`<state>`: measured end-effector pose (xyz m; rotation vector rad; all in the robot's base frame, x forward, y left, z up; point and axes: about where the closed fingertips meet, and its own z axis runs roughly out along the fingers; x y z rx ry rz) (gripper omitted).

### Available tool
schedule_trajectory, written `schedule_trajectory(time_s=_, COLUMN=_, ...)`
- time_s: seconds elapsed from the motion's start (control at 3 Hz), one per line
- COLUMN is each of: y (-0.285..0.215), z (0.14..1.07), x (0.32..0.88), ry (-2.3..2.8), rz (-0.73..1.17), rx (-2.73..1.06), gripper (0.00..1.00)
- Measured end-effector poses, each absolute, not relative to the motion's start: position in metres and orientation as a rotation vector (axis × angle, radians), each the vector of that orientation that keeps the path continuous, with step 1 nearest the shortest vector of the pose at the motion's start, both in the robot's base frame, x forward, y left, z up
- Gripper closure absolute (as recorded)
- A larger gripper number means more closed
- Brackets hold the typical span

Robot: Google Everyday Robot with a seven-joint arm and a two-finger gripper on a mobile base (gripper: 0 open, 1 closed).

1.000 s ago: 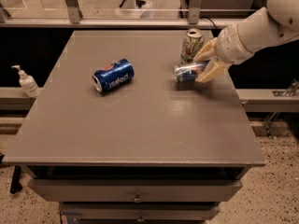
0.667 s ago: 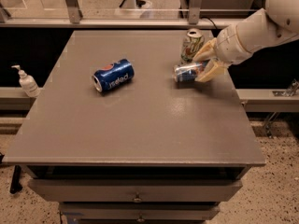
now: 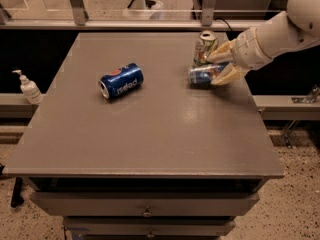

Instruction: Move redbull can near 7up can

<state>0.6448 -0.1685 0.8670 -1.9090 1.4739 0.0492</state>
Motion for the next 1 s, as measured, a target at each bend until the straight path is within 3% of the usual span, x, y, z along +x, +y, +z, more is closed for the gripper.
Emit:
schedule_trajectory(time_s=0.33, y=-0.172, z=0.858, x=0.639, ry=1.482, rz=0.06, rx=-1.903, gripper=0.0)
schedule_trajectory(time_s=1.0, y=-0.181, z=0.866, x=0.622, ry=1.496, rz=0.054, rx=-1.874, gripper=0.0)
